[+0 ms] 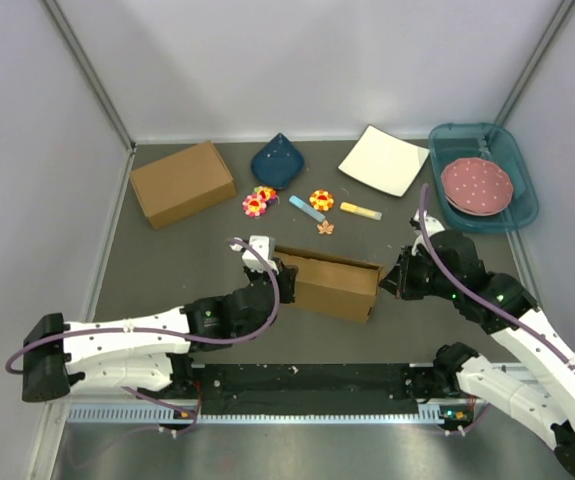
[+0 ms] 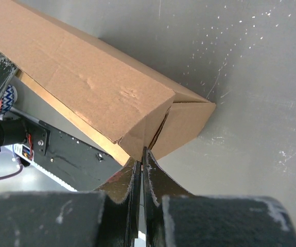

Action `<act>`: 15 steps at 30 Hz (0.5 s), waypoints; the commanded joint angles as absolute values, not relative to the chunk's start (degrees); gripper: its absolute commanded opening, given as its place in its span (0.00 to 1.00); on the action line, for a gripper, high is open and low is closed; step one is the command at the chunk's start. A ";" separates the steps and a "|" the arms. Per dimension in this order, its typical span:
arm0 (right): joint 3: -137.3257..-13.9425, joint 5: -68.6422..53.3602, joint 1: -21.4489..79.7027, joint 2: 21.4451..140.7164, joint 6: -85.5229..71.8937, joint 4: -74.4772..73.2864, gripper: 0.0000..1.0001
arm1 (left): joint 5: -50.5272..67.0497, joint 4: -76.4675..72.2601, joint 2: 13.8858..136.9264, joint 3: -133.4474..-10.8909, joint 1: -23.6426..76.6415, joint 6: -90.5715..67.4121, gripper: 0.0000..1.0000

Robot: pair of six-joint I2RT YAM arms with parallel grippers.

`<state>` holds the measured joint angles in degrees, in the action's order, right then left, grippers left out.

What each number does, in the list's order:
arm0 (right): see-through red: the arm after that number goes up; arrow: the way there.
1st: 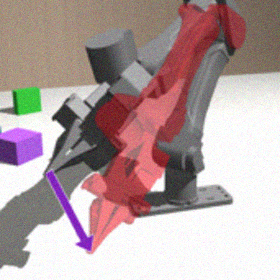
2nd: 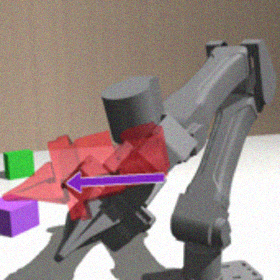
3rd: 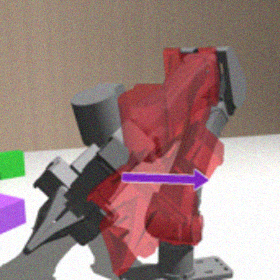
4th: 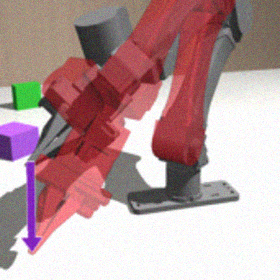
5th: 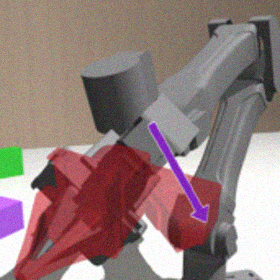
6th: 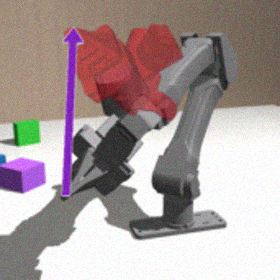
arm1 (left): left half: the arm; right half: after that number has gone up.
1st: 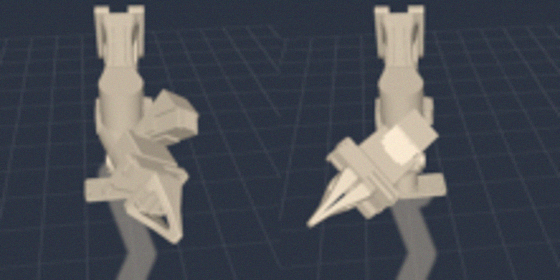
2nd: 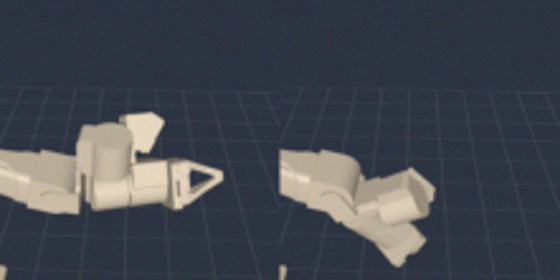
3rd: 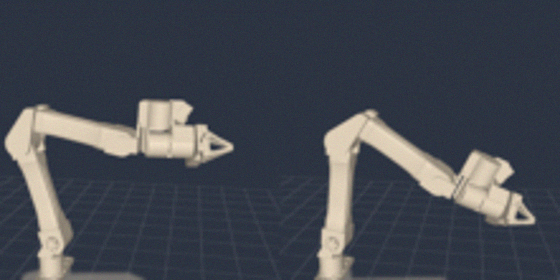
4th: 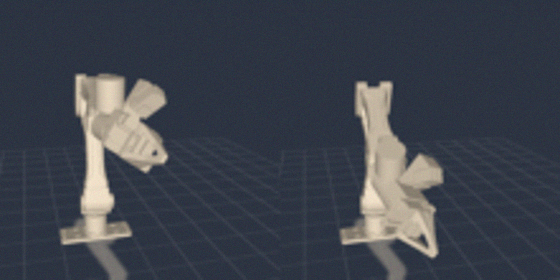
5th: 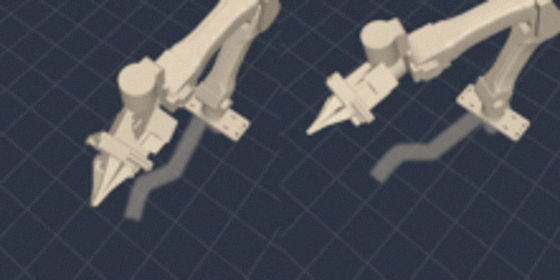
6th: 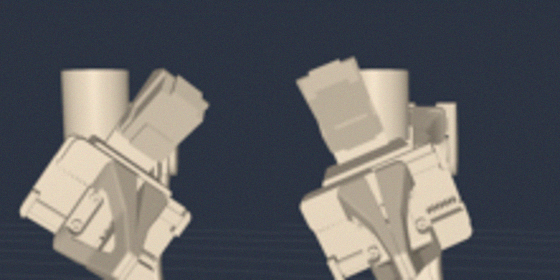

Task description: Fold the paper box

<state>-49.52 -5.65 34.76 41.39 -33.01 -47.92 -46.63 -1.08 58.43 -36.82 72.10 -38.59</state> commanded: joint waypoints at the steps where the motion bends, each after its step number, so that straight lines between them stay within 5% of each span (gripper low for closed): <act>1: -48.96 -2.81 35.16 41.75 -31.73 -52.82 0.00 | -44.12 6.42 56.34 -36.91 72.51 -36.04 0.20; 15: -49.66 -1.76 35.16 42.28 -31.11 -53.88 0.00 | -39.99 11.42 45.62 -41.74 72.60 -30.33 0.35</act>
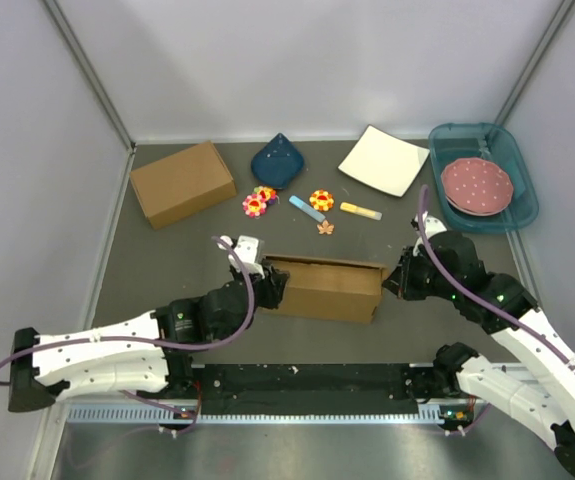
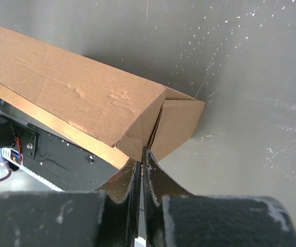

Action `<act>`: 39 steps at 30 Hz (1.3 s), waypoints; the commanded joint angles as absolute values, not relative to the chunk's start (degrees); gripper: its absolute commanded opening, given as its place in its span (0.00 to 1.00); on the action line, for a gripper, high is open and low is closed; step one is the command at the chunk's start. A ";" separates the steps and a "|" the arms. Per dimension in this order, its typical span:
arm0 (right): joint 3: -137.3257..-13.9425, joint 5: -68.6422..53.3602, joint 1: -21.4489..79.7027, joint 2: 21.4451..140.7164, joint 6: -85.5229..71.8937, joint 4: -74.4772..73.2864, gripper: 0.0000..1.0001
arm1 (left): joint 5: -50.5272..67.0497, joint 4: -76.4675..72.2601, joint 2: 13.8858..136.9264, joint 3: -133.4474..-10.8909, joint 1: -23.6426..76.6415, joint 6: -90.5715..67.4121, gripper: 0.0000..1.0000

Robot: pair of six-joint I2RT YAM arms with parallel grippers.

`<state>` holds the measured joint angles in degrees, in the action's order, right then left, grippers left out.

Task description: Fold the paper box

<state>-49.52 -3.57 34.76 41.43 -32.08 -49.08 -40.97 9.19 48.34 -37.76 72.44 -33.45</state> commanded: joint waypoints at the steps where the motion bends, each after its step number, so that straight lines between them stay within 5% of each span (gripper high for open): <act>1: -49.75 -1.67 35.16 42.28 -31.03 -53.96 0.00 | -40.34 12.56 44.92 -42.36 72.60 -29.97 0.36; 6: -50.45 -1.23 35.16 41.93 -31.11 -54.58 0.00 | -40.60 13.89 39.91 -42.63 72.68 -28.48 0.39; 28: -65.20 -4.73 35.16 40.08 -27.86 -59.16 0.35 | -56.24 23.64 25.14 -38.58 72.60 -29.00 0.51; 30: -65.65 -11.47 35.07 39.82 -28.03 -55.14 0.31 | -56.51 24.17 24.87 -37.71 72.60 -29.18 0.51; 34: -62.24 -18.54 35.42 40.08 -29.88 -46.79 0.00 | -56.95 23.99 22.42 -35.42 72.60 -30.41 0.51; 39: -59.15 -17.94 39.63 42.45 -29.62 -41.14 0.00 | -56.08 24.08 18.20 -32.70 72.60 -30.94 0.50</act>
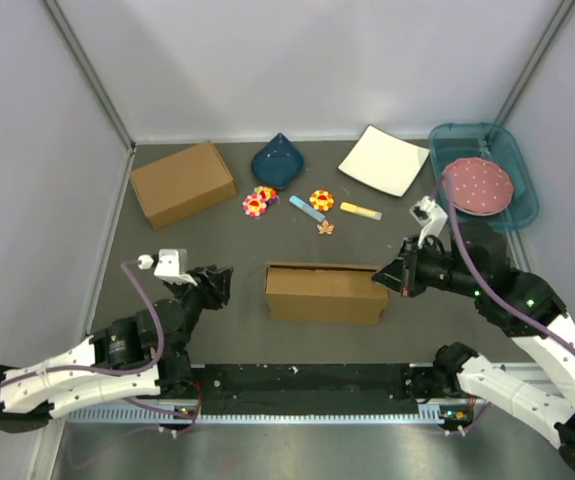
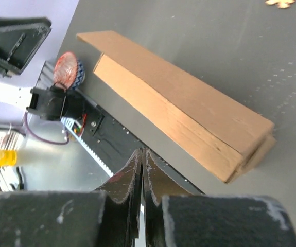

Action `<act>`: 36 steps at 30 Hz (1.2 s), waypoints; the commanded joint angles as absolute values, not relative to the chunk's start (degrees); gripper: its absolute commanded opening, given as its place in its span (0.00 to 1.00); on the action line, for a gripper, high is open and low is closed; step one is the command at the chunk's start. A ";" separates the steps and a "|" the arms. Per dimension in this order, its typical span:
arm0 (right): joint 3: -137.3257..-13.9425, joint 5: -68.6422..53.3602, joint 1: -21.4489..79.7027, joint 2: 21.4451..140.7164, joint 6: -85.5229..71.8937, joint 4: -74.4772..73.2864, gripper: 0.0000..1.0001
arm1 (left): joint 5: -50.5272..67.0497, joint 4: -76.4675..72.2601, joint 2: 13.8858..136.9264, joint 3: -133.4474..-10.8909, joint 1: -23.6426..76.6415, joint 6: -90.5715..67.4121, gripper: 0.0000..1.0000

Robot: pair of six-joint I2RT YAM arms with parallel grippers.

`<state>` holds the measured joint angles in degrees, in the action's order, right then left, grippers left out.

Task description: Fold the paper box

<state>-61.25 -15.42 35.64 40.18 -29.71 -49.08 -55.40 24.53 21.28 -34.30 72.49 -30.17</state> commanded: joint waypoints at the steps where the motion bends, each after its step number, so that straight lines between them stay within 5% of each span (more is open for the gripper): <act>1: -58.89 -16.45 41.20 43.84 -29.18 -40.61 0.00 | -56.07 24.17 17.06 -32.35 72.68 -30.85 0.49; 6: -60.47 -3.02 53.78 49.65 -26.46 -39.99 0.00 | -56.07 24.61 16.08 -31.47 72.60 -30.94 0.49; 21: -50.36 14.14 56.25 52.47 -25.49 -27.86 0.00 | -53.09 18.81 17.22 -28.30 72.60 -30.50 0.56; 36: -47.11 14.50 58.97 50.98 -25.92 -28.65 0.00 | -51.77 14.77 18.02 -28.39 72.68 -25.93 0.66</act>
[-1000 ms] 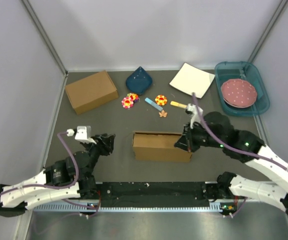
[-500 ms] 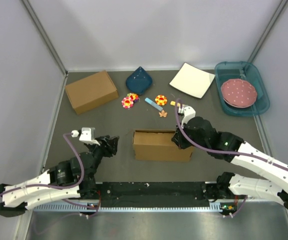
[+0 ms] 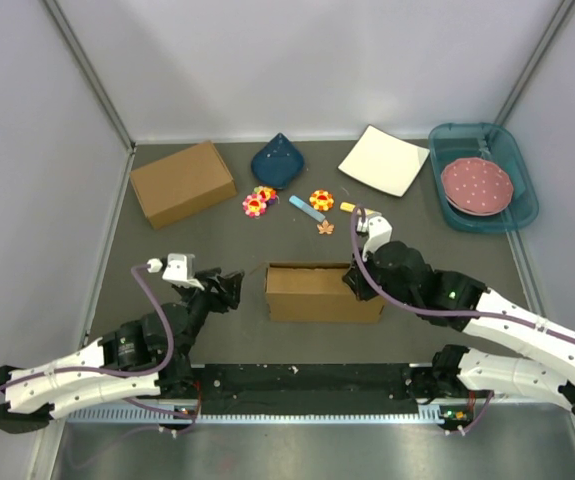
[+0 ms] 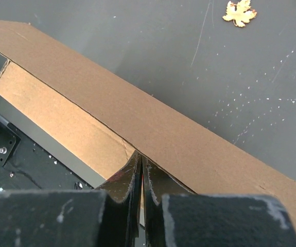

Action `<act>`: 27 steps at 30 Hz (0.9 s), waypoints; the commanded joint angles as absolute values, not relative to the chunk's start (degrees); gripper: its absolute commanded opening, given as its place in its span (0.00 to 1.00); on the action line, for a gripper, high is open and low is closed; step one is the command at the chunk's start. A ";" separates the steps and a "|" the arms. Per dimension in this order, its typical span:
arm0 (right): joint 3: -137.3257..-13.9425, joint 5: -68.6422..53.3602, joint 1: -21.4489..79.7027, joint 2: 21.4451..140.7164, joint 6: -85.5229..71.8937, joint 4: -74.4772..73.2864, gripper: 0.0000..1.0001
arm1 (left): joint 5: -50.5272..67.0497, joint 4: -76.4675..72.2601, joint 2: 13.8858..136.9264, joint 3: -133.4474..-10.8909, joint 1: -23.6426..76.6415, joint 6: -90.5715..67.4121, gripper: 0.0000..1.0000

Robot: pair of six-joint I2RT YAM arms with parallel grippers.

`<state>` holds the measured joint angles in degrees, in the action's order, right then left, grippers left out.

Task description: Fold the paper box

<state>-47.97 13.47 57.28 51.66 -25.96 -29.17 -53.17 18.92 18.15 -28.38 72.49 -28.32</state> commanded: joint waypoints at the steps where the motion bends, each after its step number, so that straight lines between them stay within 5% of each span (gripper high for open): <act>1: -46.85 14.41 59.24 50.98 -26.10 -28.74 0.00 | -51.51 14.50 18.02 -28.30 72.60 -25.58 0.66; 27: -45.26 14.85 61.00 50.71 -27.95 -30.50 0.00 | -45.26 10.37 31.20 -31.03 72.51 -11.43 0.60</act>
<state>-46.50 15.84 59.92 51.00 -27.27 -28.10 -44.38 15.11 31.07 -28.56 72.49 -15.46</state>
